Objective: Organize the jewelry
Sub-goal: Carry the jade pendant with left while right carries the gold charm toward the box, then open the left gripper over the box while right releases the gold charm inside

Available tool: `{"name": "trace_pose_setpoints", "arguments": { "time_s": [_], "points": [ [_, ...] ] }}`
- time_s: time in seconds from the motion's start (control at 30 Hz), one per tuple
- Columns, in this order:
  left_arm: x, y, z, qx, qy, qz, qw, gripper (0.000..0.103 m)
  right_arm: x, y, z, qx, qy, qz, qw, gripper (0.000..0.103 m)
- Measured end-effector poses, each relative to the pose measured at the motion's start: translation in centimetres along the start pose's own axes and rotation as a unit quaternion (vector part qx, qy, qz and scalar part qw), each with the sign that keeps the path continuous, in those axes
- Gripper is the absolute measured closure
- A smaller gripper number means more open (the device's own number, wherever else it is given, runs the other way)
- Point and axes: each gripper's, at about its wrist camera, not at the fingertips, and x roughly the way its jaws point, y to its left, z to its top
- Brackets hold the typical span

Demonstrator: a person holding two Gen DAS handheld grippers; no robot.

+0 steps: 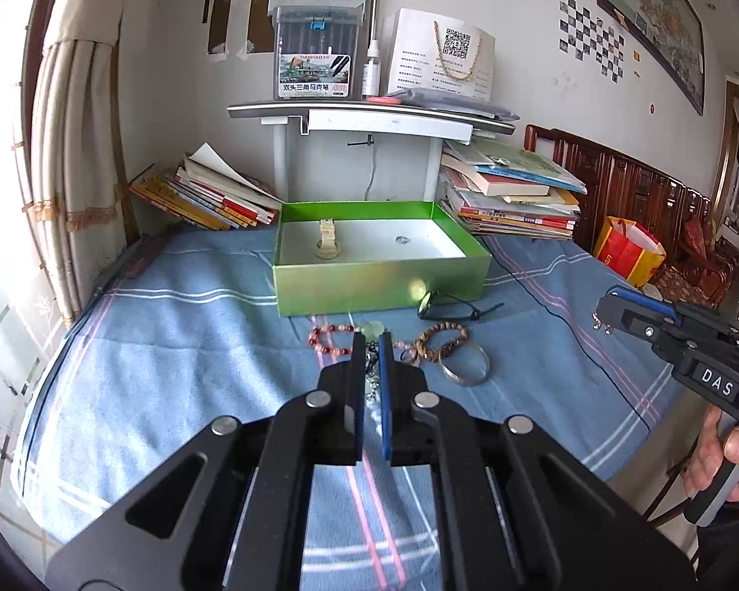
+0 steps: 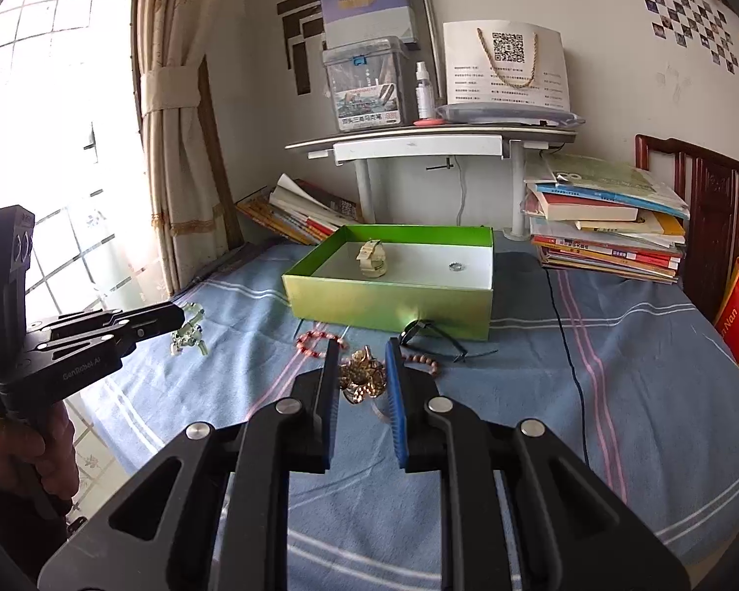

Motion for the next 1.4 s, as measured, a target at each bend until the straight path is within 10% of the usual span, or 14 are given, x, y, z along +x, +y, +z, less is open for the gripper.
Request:
{"name": "trace_pose_setpoints", "arguments": {
  "time_s": [0.5,0.9,1.07,1.13,1.2,1.4],
  "points": [
    [18.1,4.4,12.2,-0.001,0.042,0.039,0.9984,0.098,18.1,-9.1,10.4,0.050,0.024,-0.006,0.998,0.085],
    [27.6,7.2,12.4,-0.014,0.101,0.064,0.9927,0.098,25.8,-12.1,10.1,0.067,0.064,-0.026,0.995,0.085],
    [27.0,6.6,12.5,0.004,0.091,0.076,0.9929,0.081,26.1,-12.4,10.1,0.071,0.076,-0.033,0.994,0.069],
    [24.2,6.0,13.2,0.010,0.048,0.099,0.9939,0.011,24.2,-12.3,10.5,0.078,0.054,-0.044,0.995,0.051],
    [19.6,5.2,13.8,0.017,-0.033,0.117,0.9925,0.004,19.7,-12.0,11.1,0.091,-0.005,-0.045,0.995,0.021],
    [3.7,3.0,11.0,0.030,-0.187,0.104,0.9765,0.004,2.4,-8.5,10.1,0.072,-0.182,-0.059,0.979,0.003]
  ]
}}
